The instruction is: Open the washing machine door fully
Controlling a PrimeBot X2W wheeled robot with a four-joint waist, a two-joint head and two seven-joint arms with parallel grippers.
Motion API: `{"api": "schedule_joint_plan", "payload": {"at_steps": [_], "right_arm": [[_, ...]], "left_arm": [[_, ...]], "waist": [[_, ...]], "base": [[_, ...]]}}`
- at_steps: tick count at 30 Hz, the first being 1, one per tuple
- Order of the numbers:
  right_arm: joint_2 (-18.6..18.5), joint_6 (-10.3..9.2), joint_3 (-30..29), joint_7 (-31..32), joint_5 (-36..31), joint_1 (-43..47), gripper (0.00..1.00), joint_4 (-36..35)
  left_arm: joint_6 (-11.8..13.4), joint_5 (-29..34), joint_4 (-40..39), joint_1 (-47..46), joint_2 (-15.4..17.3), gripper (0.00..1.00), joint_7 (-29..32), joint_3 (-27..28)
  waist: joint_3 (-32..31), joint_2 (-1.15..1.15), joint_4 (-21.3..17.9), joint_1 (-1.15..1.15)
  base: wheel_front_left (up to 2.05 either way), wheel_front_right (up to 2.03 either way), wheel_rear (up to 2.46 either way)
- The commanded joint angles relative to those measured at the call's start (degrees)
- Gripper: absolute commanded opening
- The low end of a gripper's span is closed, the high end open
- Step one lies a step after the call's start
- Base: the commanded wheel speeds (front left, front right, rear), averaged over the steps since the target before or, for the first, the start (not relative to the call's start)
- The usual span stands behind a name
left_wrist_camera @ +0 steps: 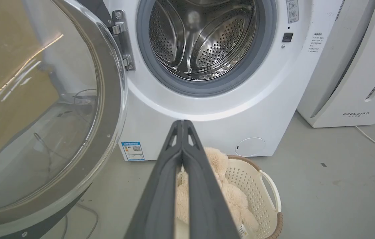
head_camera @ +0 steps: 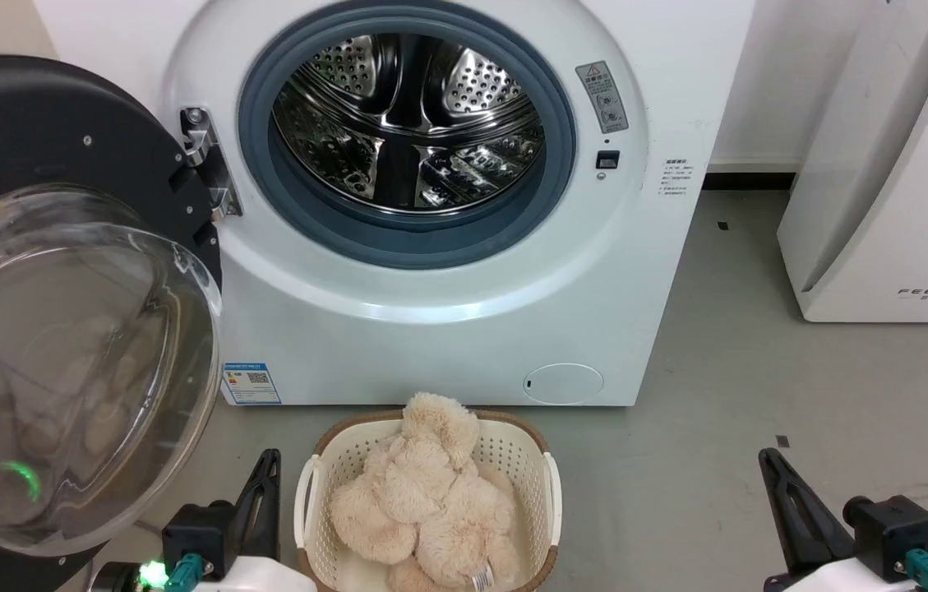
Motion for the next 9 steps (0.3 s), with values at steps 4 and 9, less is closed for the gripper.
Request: {"api": "schedule_joint_plan", "payload": {"at_steps": [4, 9], "right_arm": [[0.06, 0.02, 0.14, 0.14, -0.29, -1.2, 0.0, 0.3], [0.07, 0.02, 0.25, 0.2, -0.37, -1.56, 0.0, 0.43]], "left_arm": [[-0.43, 0.67, -0.6, -1.13, -0.36, 0.0, 0.43, 0.46], [-0.59, 1.05, -0.93, -1.26, -0.56, 0.0, 0.84, 0.8]], "waist": [[0.08, 0.0, -0.06, -0.01], [0.17, 0.0, -0.14, -0.01]], "base": [[0.0, 0.0, 0.0], [0.0, 0.0, 0.0]]}}
